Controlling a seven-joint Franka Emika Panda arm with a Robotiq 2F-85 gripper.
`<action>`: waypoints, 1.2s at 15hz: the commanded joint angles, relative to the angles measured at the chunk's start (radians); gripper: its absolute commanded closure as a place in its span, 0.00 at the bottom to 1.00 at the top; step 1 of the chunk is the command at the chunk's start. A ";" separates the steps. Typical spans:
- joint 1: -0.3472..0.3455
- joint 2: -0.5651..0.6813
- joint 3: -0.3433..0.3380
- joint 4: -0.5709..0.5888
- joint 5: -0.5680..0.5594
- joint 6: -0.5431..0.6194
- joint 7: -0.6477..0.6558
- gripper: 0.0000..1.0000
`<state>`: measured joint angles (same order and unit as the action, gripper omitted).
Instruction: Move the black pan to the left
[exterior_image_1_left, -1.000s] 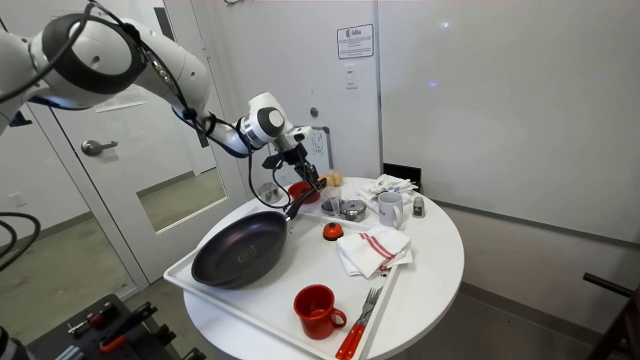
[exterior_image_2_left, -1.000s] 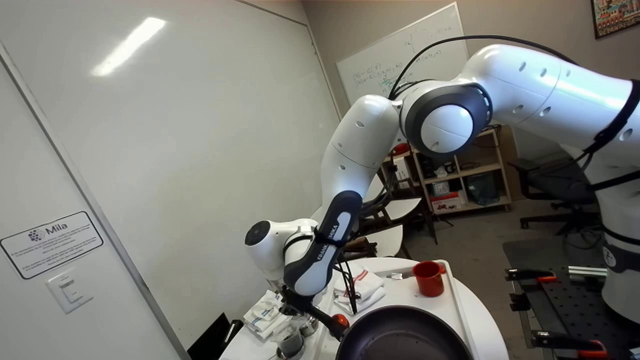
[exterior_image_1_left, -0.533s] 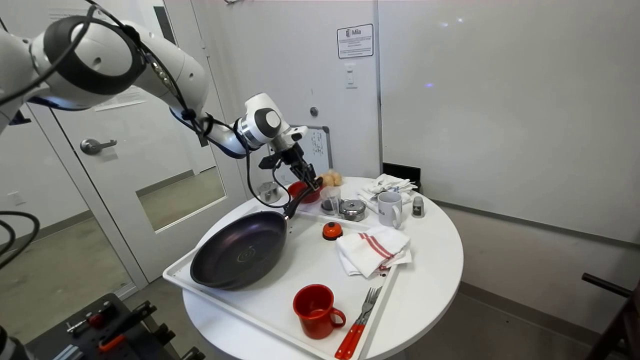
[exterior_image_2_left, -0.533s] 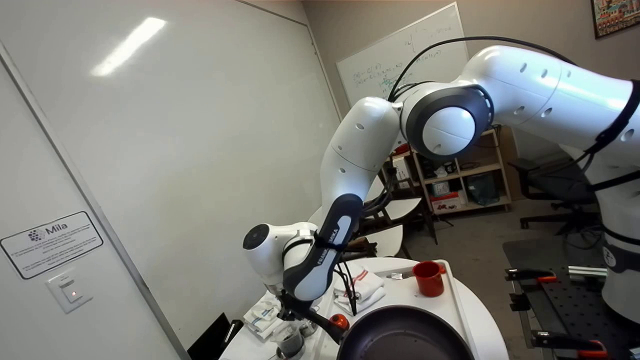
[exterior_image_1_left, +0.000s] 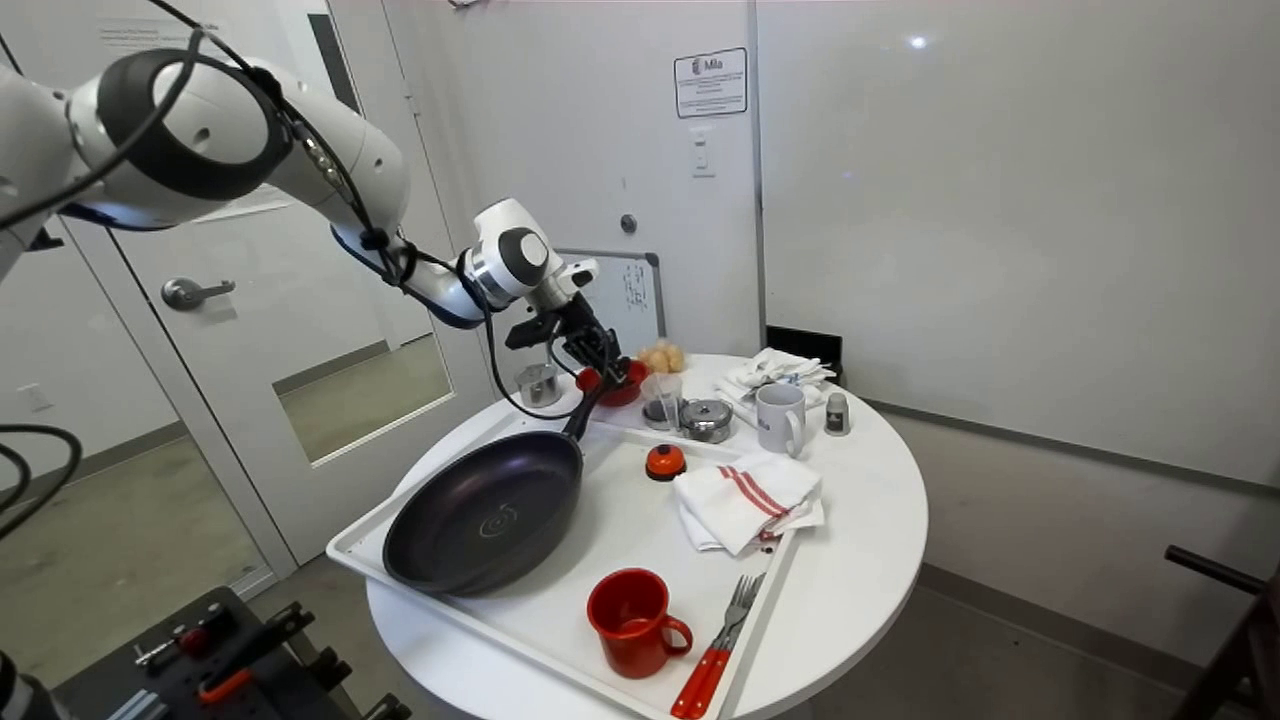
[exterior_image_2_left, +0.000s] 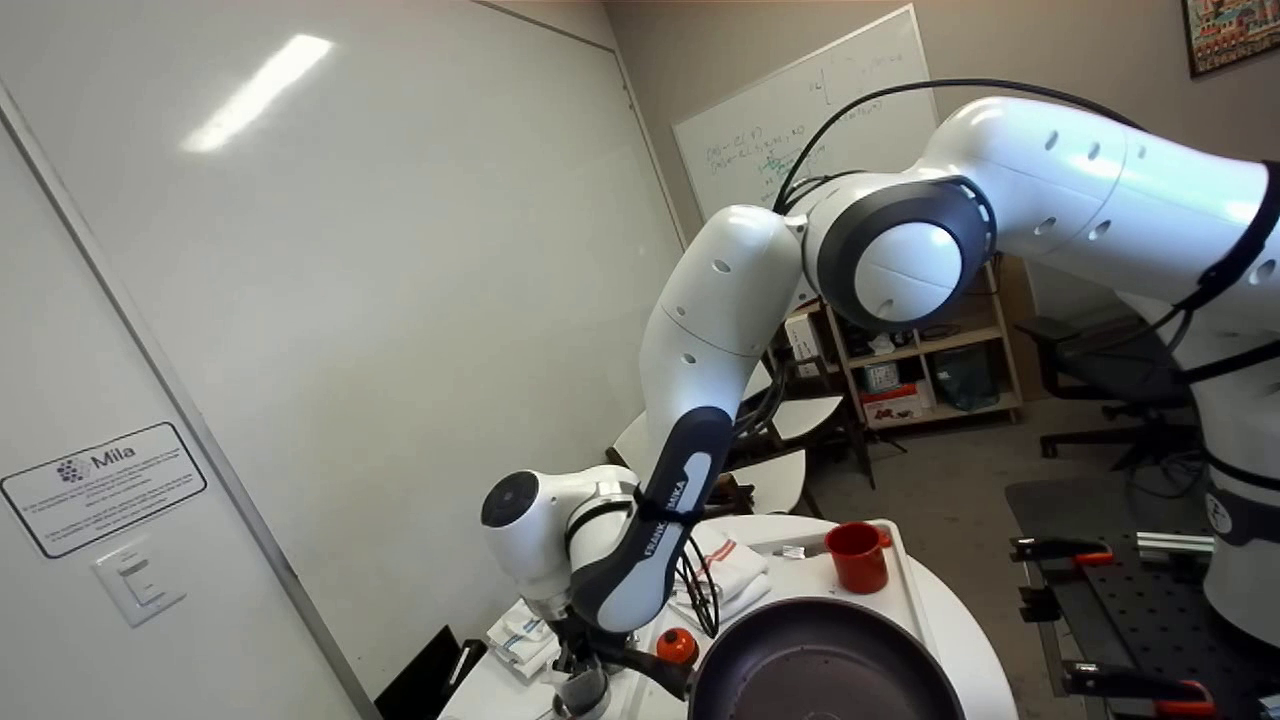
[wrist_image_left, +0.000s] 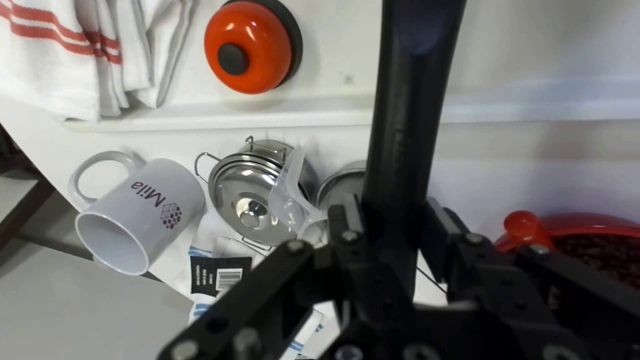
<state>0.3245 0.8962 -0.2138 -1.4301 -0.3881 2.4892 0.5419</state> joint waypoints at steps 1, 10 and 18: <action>0.023 0.003 -0.023 -0.007 -0.057 0.042 -0.101 0.92; 0.064 0.019 -0.028 -0.015 -0.073 0.103 -0.174 0.92; 0.074 0.013 -0.047 -0.026 -0.118 0.126 -0.200 0.14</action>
<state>0.3906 0.9203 -0.2371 -1.4365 -0.4734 2.5810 0.3606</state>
